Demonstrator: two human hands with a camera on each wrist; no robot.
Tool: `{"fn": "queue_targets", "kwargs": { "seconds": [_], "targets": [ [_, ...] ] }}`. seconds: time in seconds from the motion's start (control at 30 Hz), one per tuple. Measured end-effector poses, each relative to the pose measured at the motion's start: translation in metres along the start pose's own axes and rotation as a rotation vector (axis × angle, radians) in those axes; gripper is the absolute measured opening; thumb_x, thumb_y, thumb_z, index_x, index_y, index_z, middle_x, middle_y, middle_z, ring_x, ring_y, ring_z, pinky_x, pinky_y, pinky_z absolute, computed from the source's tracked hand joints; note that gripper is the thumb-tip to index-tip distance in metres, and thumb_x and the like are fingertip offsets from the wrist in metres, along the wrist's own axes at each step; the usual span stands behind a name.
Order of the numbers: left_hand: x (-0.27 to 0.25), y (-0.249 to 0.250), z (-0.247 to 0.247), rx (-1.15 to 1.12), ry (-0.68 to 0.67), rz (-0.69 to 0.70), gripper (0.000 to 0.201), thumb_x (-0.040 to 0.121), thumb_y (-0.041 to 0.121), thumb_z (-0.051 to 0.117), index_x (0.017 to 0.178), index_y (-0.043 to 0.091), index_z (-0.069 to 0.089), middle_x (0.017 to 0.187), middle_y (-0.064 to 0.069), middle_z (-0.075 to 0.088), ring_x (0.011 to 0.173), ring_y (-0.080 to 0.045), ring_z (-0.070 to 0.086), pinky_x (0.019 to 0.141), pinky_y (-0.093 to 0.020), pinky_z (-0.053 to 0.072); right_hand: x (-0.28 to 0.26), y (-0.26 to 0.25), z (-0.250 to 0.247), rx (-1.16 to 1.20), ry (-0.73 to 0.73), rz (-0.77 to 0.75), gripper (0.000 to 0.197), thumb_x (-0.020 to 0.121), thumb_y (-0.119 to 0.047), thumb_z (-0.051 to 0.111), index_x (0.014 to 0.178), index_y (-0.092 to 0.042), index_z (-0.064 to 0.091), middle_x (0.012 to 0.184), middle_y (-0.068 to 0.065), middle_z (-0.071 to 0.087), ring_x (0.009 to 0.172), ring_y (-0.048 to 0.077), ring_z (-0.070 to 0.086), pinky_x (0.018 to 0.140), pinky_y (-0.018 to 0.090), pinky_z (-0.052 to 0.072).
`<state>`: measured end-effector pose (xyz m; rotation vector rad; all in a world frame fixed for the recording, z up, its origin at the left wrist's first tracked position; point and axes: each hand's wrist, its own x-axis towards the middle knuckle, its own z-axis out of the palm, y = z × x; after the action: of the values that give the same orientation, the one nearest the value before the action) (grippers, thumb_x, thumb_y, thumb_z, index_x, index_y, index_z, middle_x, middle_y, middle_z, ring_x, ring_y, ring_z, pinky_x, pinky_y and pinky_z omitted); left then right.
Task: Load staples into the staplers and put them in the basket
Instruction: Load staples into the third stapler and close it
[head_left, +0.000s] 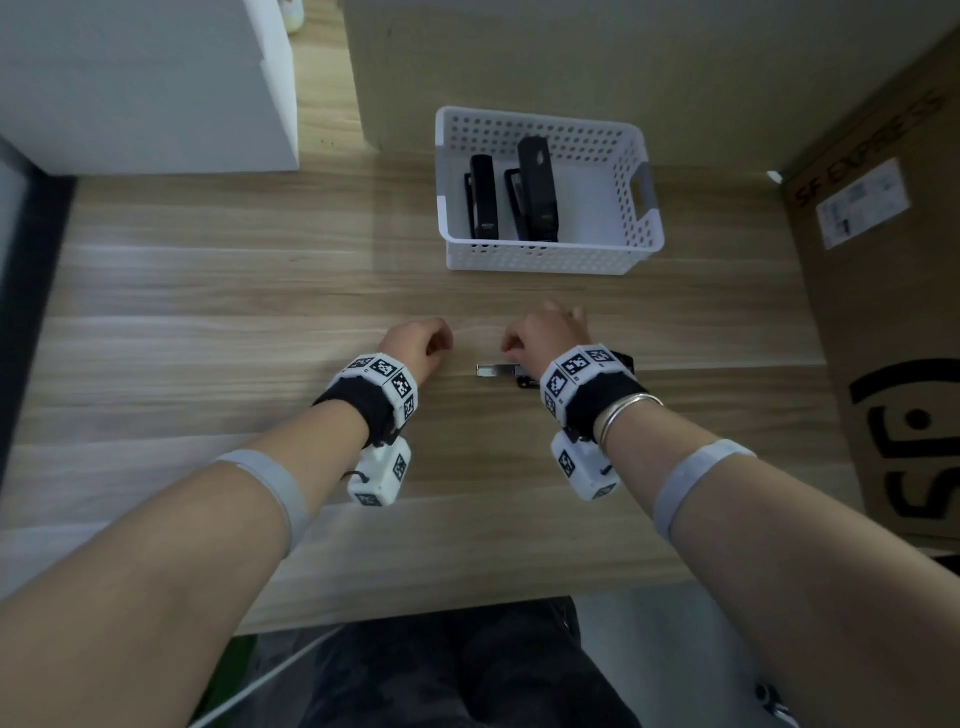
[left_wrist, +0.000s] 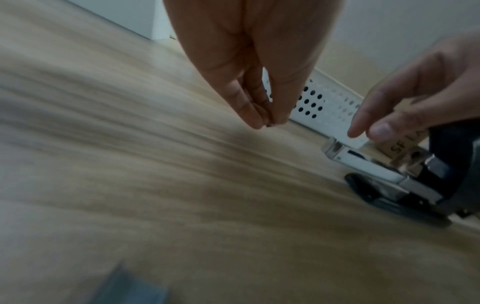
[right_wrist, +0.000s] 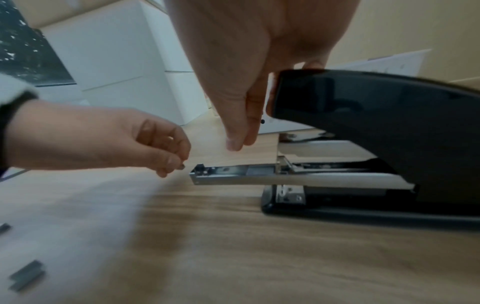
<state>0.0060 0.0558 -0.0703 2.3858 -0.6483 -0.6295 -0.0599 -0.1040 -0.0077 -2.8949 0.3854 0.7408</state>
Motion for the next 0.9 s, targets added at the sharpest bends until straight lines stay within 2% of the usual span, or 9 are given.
{"fn": "queue_targets", "kwargs": {
  "seconds": [0.13,0.23,0.33,0.37,0.47,0.6,0.67,0.8,0.9],
  "targets": [
    [0.003,0.009,-0.003,-0.261,0.017,-0.063,0.013,0.085,0.003,0.059,0.097,0.006,0.064,0.09,-0.007,0.065,0.082,-0.019,0.059,0.075,-0.021,0.046,0.002,-0.01,0.002,0.03,0.03,-0.051,0.023,0.093,-0.032,0.056,0.112,-0.031,0.068,0.116,-0.006,0.068,0.125,0.02,0.041,0.099,0.04,0.027],
    [0.004,0.018,-0.004,-0.524,-0.011,-0.094,0.016,0.085,-0.003,0.059,0.084,0.013,0.057,0.074,-0.002,0.06,0.067,-0.017,0.061,0.075,-0.024,0.052,0.005,-0.015,0.002,0.056,0.049,-0.049,0.027,0.095,-0.036,0.053,0.118,-0.033,0.065,0.12,-0.005,0.066,0.127,0.02,0.042,0.101,0.039,0.028],
    [0.005,0.023,-0.002,-0.654,-0.035,-0.095,0.032,0.085,-0.008,0.057,0.072,0.021,0.052,0.072,0.0,0.058,0.051,0.006,0.063,0.066,-0.013,0.055,0.008,-0.016,0.001,0.169,0.081,0.012,0.027,0.092,-0.039,0.058,0.117,-0.034,0.067,0.122,-0.007,0.066,0.126,0.019,0.048,0.104,0.039,0.028],
    [0.006,0.024,-0.001,-0.684,-0.036,-0.1,0.034,0.084,-0.009,0.057,0.071,0.021,0.051,0.072,0.0,0.058,0.05,0.007,0.063,0.063,-0.01,0.054,0.01,-0.015,0.001,0.213,0.101,0.031,0.026,0.089,-0.039,0.061,0.114,-0.034,0.069,0.12,-0.007,0.068,0.123,0.018,0.052,0.104,0.038,0.029],
    [0.004,0.027,0.002,-0.768,-0.045,-0.108,0.033,0.084,-0.011,0.056,0.071,0.019,0.05,0.073,-0.002,0.059,0.057,0.002,0.064,0.063,-0.009,0.055,0.012,-0.014,0.003,0.296,0.126,0.068,0.023,0.083,-0.038,0.068,0.105,-0.032,0.073,0.11,-0.009,0.072,0.116,0.015,0.057,0.104,0.037,0.032],
    [0.003,0.026,0.005,-0.784,-0.039,-0.122,0.032,0.083,-0.009,0.059,0.069,0.018,0.049,0.075,-0.003,0.061,0.076,-0.018,0.061,0.083,-0.028,0.053,0.011,-0.01,0.007,0.419,0.137,0.099,0.023,0.08,-0.037,0.073,0.101,-0.028,0.075,0.104,-0.009,0.074,0.109,0.014,0.063,0.103,0.038,0.041],
    [0.003,0.026,0.005,-0.791,-0.022,-0.133,0.032,0.082,-0.008,0.06,0.068,0.018,0.048,0.076,-0.002,0.06,0.077,-0.018,0.059,0.084,-0.029,0.052,0.01,-0.009,0.007,0.469,0.14,0.105,0.02,0.079,-0.037,0.073,0.097,-0.028,0.076,0.101,-0.009,0.075,0.104,0.013,0.065,0.102,0.038,0.043],
    [0.002,0.028,0.004,-0.846,-0.017,-0.121,0.033,0.084,-0.008,0.059,0.068,0.017,0.044,0.077,-0.001,0.061,0.067,-0.003,0.062,0.066,-0.01,0.055,0.01,-0.007,0.007,0.539,0.152,0.109,0.017,0.077,-0.037,0.075,0.093,-0.03,0.076,0.097,-0.011,0.075,0.105,0.013,0.064,0.101,0.04,0.043],
    [0.002,0.027,0.006,-0.845,-0.034,-0.126,0.031,0.083,-0.006,0.061,0.069,0.018,0.047,0.076,-0.003,0.062,0.065,-0.004,0.064,0.067,-0.012,0.054,0.01,-0.006,0.01,0.528,0.184,0.105,0.017,0.075,-0.04,0.076,0.09,-0.03,0.075,0.091,-0.013,0.075,0.104,0.014,0.062,0.098,0.041,0.046]
  ]
}}
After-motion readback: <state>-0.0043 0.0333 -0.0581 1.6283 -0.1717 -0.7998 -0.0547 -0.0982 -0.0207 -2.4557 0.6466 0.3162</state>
